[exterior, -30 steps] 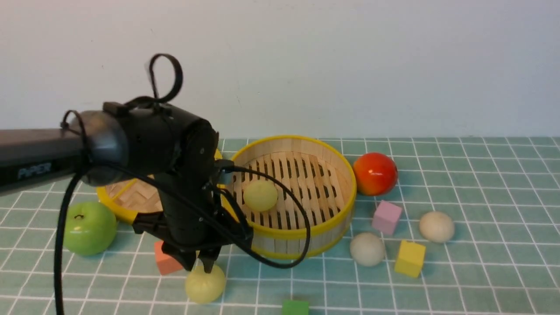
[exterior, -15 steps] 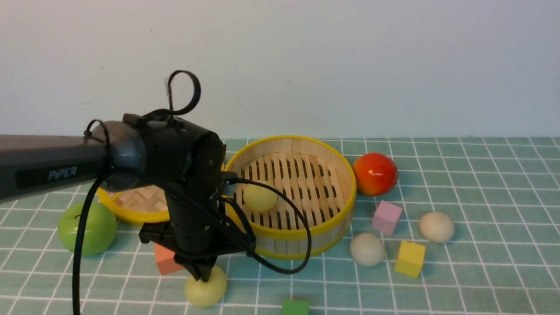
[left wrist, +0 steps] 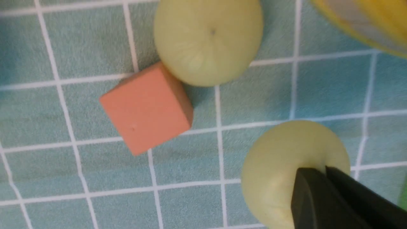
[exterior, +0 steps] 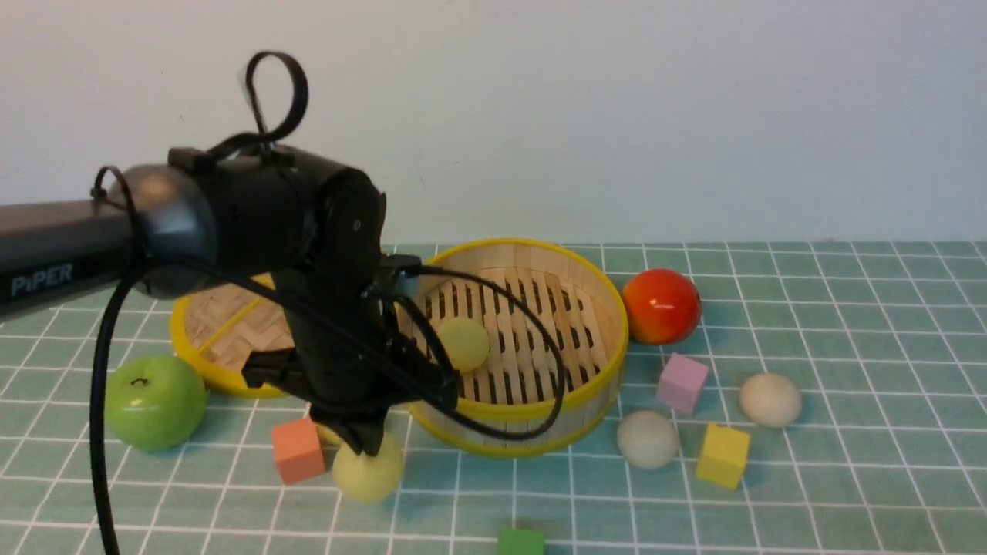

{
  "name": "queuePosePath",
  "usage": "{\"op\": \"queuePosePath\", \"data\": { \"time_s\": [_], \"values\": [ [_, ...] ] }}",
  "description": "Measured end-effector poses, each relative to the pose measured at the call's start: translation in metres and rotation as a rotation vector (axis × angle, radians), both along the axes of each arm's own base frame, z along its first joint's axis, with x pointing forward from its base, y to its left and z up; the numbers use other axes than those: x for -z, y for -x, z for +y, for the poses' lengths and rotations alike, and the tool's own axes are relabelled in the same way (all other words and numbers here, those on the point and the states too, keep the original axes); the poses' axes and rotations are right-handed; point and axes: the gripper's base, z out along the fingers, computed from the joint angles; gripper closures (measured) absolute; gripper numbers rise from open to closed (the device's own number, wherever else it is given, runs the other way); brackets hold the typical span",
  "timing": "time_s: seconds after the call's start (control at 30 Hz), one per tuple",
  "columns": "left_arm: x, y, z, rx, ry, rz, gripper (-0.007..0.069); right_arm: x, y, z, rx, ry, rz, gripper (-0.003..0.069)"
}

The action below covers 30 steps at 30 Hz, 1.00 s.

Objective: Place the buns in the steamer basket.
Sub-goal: Use the left arm to put the steamed stuffed bun into the steamer

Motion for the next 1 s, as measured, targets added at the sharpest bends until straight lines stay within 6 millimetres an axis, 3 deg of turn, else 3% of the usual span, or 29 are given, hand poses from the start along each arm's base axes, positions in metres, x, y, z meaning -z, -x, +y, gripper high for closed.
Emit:
{"op": "queuePosePath", "data": {
  "time_s": [0.13, 0.2, 0.37, 0.5, 0.7, 0.87, 1.0],
  "values": [
    [-0.025, -0.011, -0.006, 0.006, 0.037, -0.072, 0.0638, 0.000, 0.000, 0.000, 0.000, 0.000, 0.000, 0.0420],
    [-0.047, -0.020, -0.013, 0.003, 0.097, -0.131, 0.0638, 0.000, 0.000, 0.000, 0.000, 0.000, 0.000, 0.0420],
    [-0.068, -0.044, -0.034, 0.033, 0.213, -0.194, 0.0638, 0.000, 0.000, 0.000, 0.000, 0.000, 0.000, 0.0420],
    [-0.057, -0.071, -0.057, 0.068, 0.288, -0.185, 0.0638, 0.000, 0.000, 0.000, 0.000, 0.000, 0.000, 0.0420],
    [-0.014, -0.101, -0.079, 0.076, 0.298, -0.096, 0.0638, 0.000, 0.000, 0.000, 0.000, 0.000, 0.000, 0.0420],
    [0.012, -0.111, -0.089, 0.068, 0.330, -0.045, 0.0637, 0.000, 0.000, 0.000, 0.000, 0.000, 0.000, 0.0420],
    [0.020, -0.111, -0.097, 0.079, 0.336, -0.041, 0.0636, 0.000, 0.000, 0.000, 0.000, 0.000, 0.000, 0.0420]
  ]
}}
